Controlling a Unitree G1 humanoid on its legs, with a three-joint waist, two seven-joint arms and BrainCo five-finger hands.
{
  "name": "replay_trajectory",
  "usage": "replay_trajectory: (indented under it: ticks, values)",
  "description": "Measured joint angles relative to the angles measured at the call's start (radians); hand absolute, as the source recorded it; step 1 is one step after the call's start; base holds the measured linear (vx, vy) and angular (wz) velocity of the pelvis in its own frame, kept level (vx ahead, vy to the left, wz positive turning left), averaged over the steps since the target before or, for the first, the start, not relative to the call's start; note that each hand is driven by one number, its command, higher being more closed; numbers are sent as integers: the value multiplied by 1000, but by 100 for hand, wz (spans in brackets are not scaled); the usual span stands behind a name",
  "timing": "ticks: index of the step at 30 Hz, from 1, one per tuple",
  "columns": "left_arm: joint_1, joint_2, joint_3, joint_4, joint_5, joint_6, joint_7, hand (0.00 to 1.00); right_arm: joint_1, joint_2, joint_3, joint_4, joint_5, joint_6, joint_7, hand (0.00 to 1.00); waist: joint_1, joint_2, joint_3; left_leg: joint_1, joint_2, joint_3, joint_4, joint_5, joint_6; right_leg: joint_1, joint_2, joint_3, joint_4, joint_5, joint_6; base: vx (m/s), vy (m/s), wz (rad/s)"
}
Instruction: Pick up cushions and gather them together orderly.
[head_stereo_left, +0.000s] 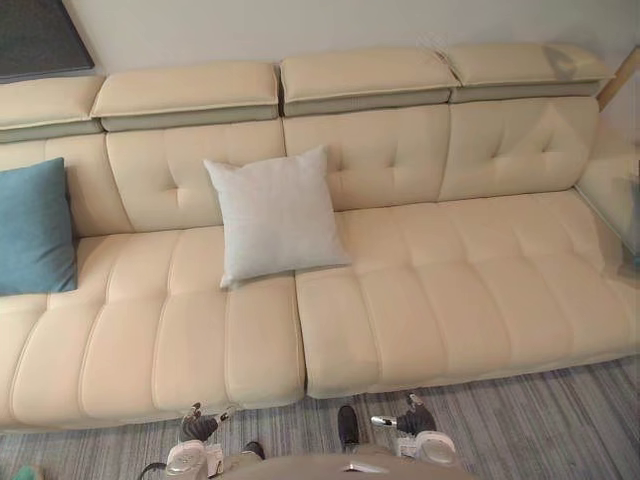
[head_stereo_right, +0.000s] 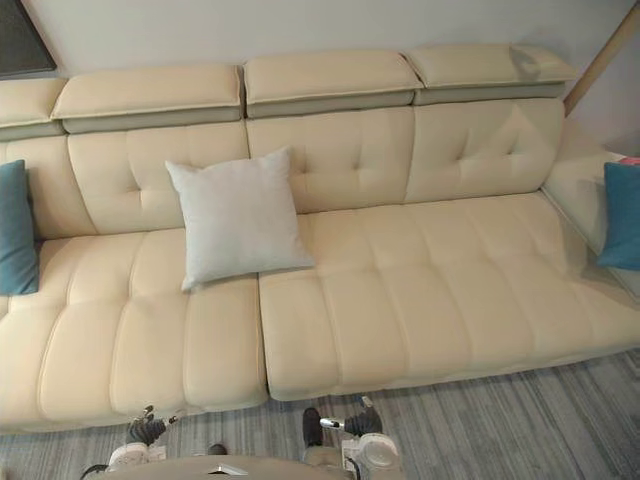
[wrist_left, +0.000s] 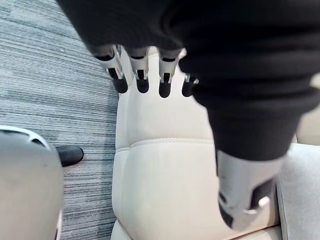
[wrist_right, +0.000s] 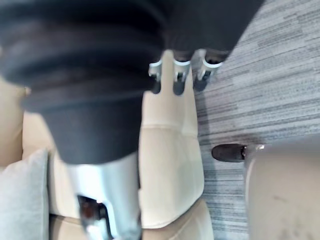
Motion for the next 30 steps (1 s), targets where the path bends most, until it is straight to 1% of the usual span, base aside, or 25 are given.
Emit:
replay_trajectory:
  ticks: [2, 3, 4, 5, 6, 7, 8, 9, 10, 11, 12, 13, 14, 15, 16, 17, 18, 19, 20, 22, 25, 27, 28, 29, 30]
  values:
    - [-9, 2, 13, -10, -3, -1, 1, 0, -34, 1, 3, -4, -2, 7, -2, 0, 6, -7, 34, -1, 14, 37, 81, -51, 6, -20, 8, 28, 73, -12, 11, -93, 67, -50]
    - [-10, 2, 14, -12, -5, -1, 1, 0, -37, 1, 3, -7, -2, 8, -2, 0, 6, -10, 36, -14, 15, 42, 100, -58, 11, -26, 8, 28, 81, -13, 13, -162, 67, -48]
    - [-15, 3, 21, -21, -9, 0, 1, 0, -38, 2, 7, -11, -2, 9, -3, 0, 6, -32, 42, -27, 13, 63, 143, -68, 32, -39, 1, 43, 81, -6, 29, -173, 42, -29]
    - [-16, 0, 29, -26, -10, 0, 1, 0, -47, 0, 19, -9, -1, 11, -4, 0, 15, -19, 42, -49, 31, 79, 140, -57, 56, -37, -11, 39, 62, -8, 72, -198, 44, -33]
    - [-22, -4, 33, -31, -10, 1, 2, 0, -61, 3, 27, -8, -1, 18, -5, 0, 16, -10, 51, -71, 56, 87, 153, -50, 56, -133, -17, -70, 344, -140, -18, -150, 36, -14]
    - [-23, -1, 32, -31, -11, 1, 3, 0, -59, 6, 31, -7, -2, 18, -5, 0, 14, -7, 53, -69, 59, 81, 156, -46, 57, -158, -28, -104, 467, -195, -31, -76, -2, 4]
    - [-23, 7, 31, -32, -13, 3, 3, 0, -58, 12, 36, -2, -2, 18, -5, 0, 15, -17, 52, -70, 62, 73, 163, -39, 58, -170, -64, -148, 665, -274, -25, -54, -78, 19]
    - [-10, 14, 25, -38, -24, 4, 3, 0, -61, 12, 43, 7, -2, 16, -5, 0, 18, -31, 46, -85, 60, 69, 187, -39, 58, -161, -115, -162, 810, -311, -11, -73, -128, 20]
    - [-6, 18, 25, -43, -28, 4, 4, 0, -65, 13, 43, 18, -2, 14, -5, 0, 19, -38, 44, -93, 56, 65, 194, -38, 57, -152, -136, -164, 840, -316, -8, -121, -184, 16]
    - [-16, 34, 28, -49, -31, 5, 4, 0, -79, 12, 42, 53, -2, 13, -6, 0, 18, -69, 39, -100, 39, 53, 214, -34, 42, -145, -153, -185, 823, -317, 33, -101, -124, 3]
    - [-26, 29, 29, -41, -31, 9, 8, 0, -88, 12, 42, 65, -2, 13, -6, 0, 28, -64, 46, -101, 34, 31, 191, -35, 32, -138, -131, -192, 784, -314, 38, -147, -71, -27]
    - [-15, 9, 26, -27, -33, 13, 7, 0, -108, -8, 37, 76, -2, 14, -8, 0, 52, -2, 23, -118, 42, -42, 117, -10, 41, -80, -77, -160, 645, -329, 47, -265, -33, -49]
    - [-14, 2, 35, -32, -42, 8, 10, 0, -120, -13, 39, 74, -2, 14, -9, 0, 50, -8, 27, -133, 35, -29, 66, 73, 36, -64, -98, -155, 745, -385, 45, -239, -65, -31]
    - [-20, 10, 34, -29, -49, 11, 14, 0, -120, -8, 44, 78, -2, 14, -8, 0, 42, -26, 28, -132, 13, -29, 54, 95, 40, -32, -116, -151, 731, -405, 62, -164, -127, -7]
    - [-33, 31, 27, -25, -50, 12, 15, 0, -143, -6, 44, 98, -2, 16, -8, 0, 42, -57, 34, -155, -1, -24, 50, 121, 36, 30, -126, -149, 584, -465, 68, -135, -196, -25]
    - [-46, 29, 19, -20, -62, 12, 17, 0, -168, -12, 45, 107, -2, 19, -10, 0, 60, -41, 43, -194, 21, -13, 59, 135, 25, 57, -90, -157, 446, -470, 59, -184, -188, -47]
    - [-51, 25, 9, -19, -69, 12, 18, 0, -187, -19, 47, 103, -2, 17, -12, 0, 60, -17, 57, -211, 42, -14, 67, 144, 18, 79, -65, -160, 369, -451, 29, -276, -170, -38]
    - [-60, 11, -12, -18, -69, 13, 21, 0, -206, -32, 47, 102, -1, 16, -16, 0, 45, 18, 76, -216, 70, -32, 66, 160, 15, 103, -38, -181, 323, -408, 18, -245, -87, 6]
    - [-61, 6, -38, -18, -69, 12, 22, 0, -190, -39, 47, 102, -1, 17, -23, 0, 44, 35, 81, -214, 83, -52, 57, 178, 8, 124, -17, -188, 292, -389, 7, -248, -73, 22]
    - [-50, 7, -55, -20, -68, 12, 22, 0, -164, -40, 45, 102, -1, 17, -25, 0, 44, 47, 81, -204, 98, -60, 28, 196, -4, 136, 2, -206, 259, -367, -7, -245, -49, 16]
    - [-45, 7, -56, -23, -69, 10, 23, 0, -133, -38, 43, 97, -1, 17, -27, 0, 43, 51, 90, -172, 107, -50, -41, 240, -2, 138, 19, -212, 250, -343, -14, -205, -13, -1]
    - [-44, 9, -65, -23, -68, 11, 24, 0, -116, -37, 41, 86, 0, 18, -27, 0, 40, 54, 93, -169, 103, -54, -49, 231, -19, 126, 19, -213, 270, -341, -16, -138, 13, 1]
    - [-46, 13, -72, -25, -68, 11, 23, 0, -97, -35, 38, 60, 1, 19, -27, 0, 37, 41, 92, -179, 90, -52, -37, 178, -71, 114, -8, -214, 272, -336, -22, -137, 90, -6]
    - [-55, 11, -65, -41, -68, 10, 23, 0, -92, -24, 18, 50, 2, 17, -28, 0, 36, 15, 101, -225, 75, -67, 149, 133, -18, 91, -46, -205, 290, -327, -17, -206, 137, -18]
    - [-52, 3, -61, -43, -68, 10, 23, 0, -88, -27, -1, 49, 4, 18, -29, 0, 36, 20, 99, -235, 69, -90, 298, 78, 3, 82, -57, -193, 302, -324, -13, -147, 111, -29]
